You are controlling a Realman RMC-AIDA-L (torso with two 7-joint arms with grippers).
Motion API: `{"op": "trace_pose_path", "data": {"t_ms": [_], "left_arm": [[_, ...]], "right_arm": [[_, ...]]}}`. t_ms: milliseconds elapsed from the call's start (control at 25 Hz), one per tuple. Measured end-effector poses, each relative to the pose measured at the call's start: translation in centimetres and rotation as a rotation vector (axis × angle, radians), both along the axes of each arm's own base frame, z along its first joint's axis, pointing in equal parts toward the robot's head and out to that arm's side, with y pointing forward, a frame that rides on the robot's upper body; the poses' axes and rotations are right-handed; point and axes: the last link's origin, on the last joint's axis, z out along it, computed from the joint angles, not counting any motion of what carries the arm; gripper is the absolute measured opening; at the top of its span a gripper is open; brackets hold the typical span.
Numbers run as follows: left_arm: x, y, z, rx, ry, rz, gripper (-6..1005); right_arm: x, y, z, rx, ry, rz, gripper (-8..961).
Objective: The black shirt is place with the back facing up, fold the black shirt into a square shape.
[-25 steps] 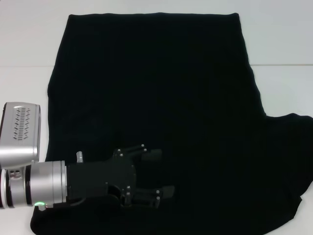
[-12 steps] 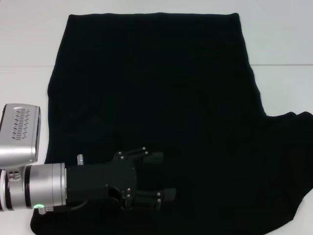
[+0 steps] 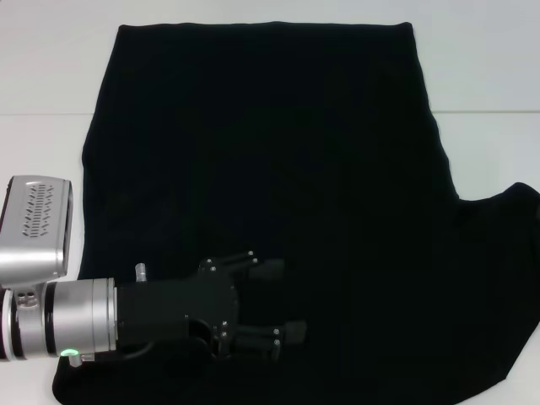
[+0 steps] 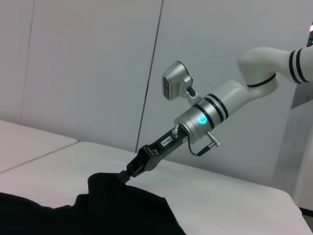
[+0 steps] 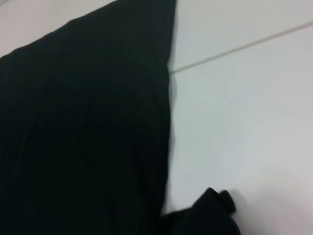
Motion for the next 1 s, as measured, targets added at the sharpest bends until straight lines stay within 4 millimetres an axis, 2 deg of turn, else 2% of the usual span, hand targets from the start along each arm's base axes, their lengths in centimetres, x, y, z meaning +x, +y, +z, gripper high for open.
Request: {"op": "trace_pose_path", "data": {"t_ms": [240,320,360,400,760,1000], "left_arm": [[0.1,0.2,0.1,0.008,-0.003,0.0,920],[0.1,0.2,0.1,0.008,-0.002,0.001,920],[0.1,0.2,0.1,0.008,-0.002,0.0,920],[0.1,0.3,0.2,0.008,-0.002,0.0,920],[0.1,0.3,0.3,-0.002,-0.004,0.013,920],[0.1,0.4,0.3,-0.003,-0.004,0.014,919]], "right_arm": [[-1.8,0.9,-0.8,-0.019,0.038,0.05,24],[-2.9,1.2,-1.5,-0.054,0.062,0.083,24],[-4.0,1.5,-2.5,-0.098,0.084,0.115,24],[-4.0,1.5,-2.5,-0.098,0.084,0.115,24],[-8.7,2.4,-6.0,-0.281,0.09,0.215,25],[-10.3,3.7,-6.5,-0.276,0.079,0.219,24]]}}
